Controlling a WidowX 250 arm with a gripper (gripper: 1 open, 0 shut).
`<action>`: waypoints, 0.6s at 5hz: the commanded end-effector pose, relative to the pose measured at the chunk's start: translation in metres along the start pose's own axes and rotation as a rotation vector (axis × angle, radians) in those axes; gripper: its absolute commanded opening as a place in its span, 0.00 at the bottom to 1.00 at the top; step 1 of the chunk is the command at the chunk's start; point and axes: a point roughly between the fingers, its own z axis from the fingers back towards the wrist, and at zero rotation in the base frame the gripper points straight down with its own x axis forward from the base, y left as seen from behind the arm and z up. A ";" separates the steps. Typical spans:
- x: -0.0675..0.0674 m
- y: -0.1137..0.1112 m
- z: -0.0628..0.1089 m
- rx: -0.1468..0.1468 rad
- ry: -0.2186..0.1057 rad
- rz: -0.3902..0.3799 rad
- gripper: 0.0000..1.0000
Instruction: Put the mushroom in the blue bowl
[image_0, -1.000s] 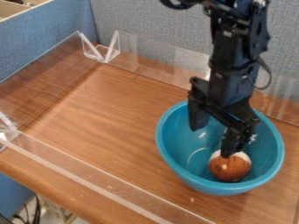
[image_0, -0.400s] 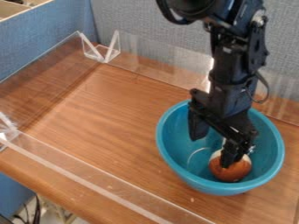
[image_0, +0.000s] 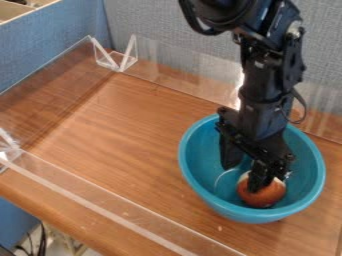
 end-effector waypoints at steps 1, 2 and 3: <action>0.002 0.002 0.008 0.010 -0.030 -0.009 0.00; 0.001 0.003 0.013 0.012 -0.038 -0.012 0.00; -0.001 0.004 0.019 0.013 -0.047 -0.010 1.00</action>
